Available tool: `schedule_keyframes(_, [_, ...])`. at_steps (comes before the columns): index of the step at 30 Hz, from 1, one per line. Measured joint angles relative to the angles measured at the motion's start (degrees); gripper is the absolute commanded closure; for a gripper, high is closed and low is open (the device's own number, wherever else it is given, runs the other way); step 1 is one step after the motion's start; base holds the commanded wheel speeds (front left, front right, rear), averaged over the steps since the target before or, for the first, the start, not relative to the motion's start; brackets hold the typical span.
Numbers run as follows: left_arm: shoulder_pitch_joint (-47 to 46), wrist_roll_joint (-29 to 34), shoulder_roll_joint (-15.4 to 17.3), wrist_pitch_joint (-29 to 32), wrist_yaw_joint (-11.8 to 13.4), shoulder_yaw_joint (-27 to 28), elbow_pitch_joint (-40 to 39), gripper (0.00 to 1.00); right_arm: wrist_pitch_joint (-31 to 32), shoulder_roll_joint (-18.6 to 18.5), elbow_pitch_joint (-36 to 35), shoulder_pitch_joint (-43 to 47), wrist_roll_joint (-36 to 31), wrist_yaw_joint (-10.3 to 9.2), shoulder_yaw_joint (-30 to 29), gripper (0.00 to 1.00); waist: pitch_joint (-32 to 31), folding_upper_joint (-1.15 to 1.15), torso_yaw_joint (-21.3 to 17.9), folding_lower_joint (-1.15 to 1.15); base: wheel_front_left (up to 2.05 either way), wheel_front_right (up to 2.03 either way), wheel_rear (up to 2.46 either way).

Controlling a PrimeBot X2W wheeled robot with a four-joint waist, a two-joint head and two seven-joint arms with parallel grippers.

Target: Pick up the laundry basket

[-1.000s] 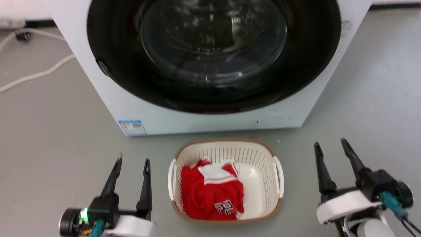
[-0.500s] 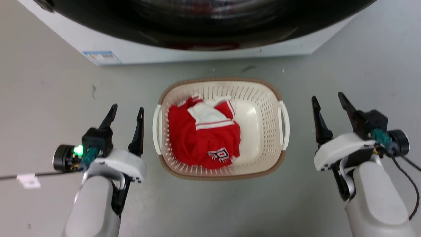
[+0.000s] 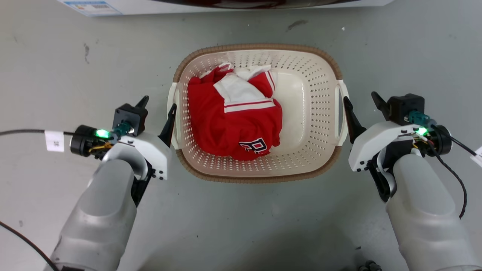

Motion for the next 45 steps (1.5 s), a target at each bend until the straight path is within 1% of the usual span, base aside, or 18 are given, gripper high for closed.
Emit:
schedule_keyframes(4, [-3.09, -1.92, 0.26, 0.0, 0.0, -1.77, 4.71, 0.0, 0.58, 0.0, 4.25, -2.69, -0.4, 0.0, -0.01, 0.0, 1.43, 0.0, 0.57, 0.0, 0.0, 0.0, 0.0])
schedule_keyframes(10, [-6.37, -5.65, -0.99, -0.15, -0.04, -6.37, 10.38, 0.0, 2.8, -0.01, 10.98, -6.84, 0.53, 0.0, -0.4, 0.0, 2.81, 0.0, 1.35, 0.0, 0.0, 0.0, 0.0])
schedule_keyframes(12, [-6.93, -7.04, -1.1, 0.02, -0.04, -8.43, 11.36, 0.0, 3.13, 0.0, 12.77, -8.19, 0.76, 0.0, -0.14, 0.0, 3.22, 0.0, 1.51, 0.0, 0.0, 0.0, 0.0])
schedule_keyframes(13, [-8.68, -9.33, -1.07, 0.37, -0.03, -11.36, 11.93, 0.0, 3.49, 0.0, 15.25, -9.94, 1.05, 0.0, 0.29, 0.0, 3.77, 0.0, 1.65, 0.0, 0.0, 0.0, 0.0])
schedule_keyframes(17, [-9.82, -12.79, -1.0, 2.19, -0.03, -15.73, 12.28, 0.0, 4.1, 0.0, 18.36, -12.03, 1.89, 0.0, 1.46, 0.0, 4.55, 0.0, 1.72, 0.0, 0.0, 0.0, 0.0])
schedule_keyframes(22, [-11.65, -17.46, -0.25, 5.22, -0.03, -20.3, 12.07, 0.0, 4.85, 0.0, 21.48, -14.17, 2.8, 0.0, 2.68, 0.0, 5.47, 0.0, 1.64, -0.01, 0.0, 0.0, 0.0])
schedule_keyframes(28, [-13.87, -22.05, 1.04, 7.98, -0.03, -24.2, 11.98, 0.0, 5.34, -0.01, 24.07, -16.51, 4.01, 0.0, 3.82, 0.0, 6.62, 0.0, 1.75, -0.01, 0.0, 0.0, 0.0])
schedule_keyframes(35, [-15.49, -25.66, 2.03, 8.29, -0.03, -27.69, 12.16, 0.0, 5.8, 0.0, 25.66, -18.41, 5.78, 0.0, 5.64, 0.0, 7.48, 0.0, 1.77, -0.01, 0.0, 0.0, 0.0])
schedule_keyframes(41, [-16.01, -28.29, 1.88, 7.93, -0.03, -30.03, 12.77, 0.0, 5.84, -0.01, 26.83, -19.3, 5.87, 0.0, 5.82, 0.0, 7.87, 0.0, 2.01, -0.01, 0.0, 0.0, 0.0])
schedule_keyframes(42, [-16.01, -28.95, 1.82, 8.31, -0.03, -30.59, 12.74, 0.67, 5.84, 0.0, 26.93, -19.31, 5.95, 0.0, 5.97, 0.0, 7.93, 0.0, 2.06, -0.01, 0.0, 0.0, 0.0])
schedule_keyframes(43, [-16.01, -29.48, 1.8, 8.38, -0.04, -31.05, 12.7, 1.0, 6.06, -0.01, 27.03, -19.32, 6.32, 0.0, 6.14, 0.94, 7.99, 0.0, 2.12, -0.01, 0.0, 0.0, 0.0])
schedule_keyframes(44, [-16.02, -30.04, 1.78, 8.35, -0.05, -31.39, 12.58, 1.0, 6.04, -0.01, 27.11, -19.33, 6.39, 0.0, 6.58, 1.0, 8.06, 0.0, 2.16, -0.01, 0.0, 0.0, 0.0])
schedule_keyframes(45, [-16.02, -30.5, 1.72, 8.36, -0.05, -31.81, 12.39, 1.0, 6.01, -0.01, 27.15, -19.33, 6.44, 0.0, 6.92, 1.0, 8.12, 0.0, 2.17, -0.01, 0.0, 0.0, 0.0])
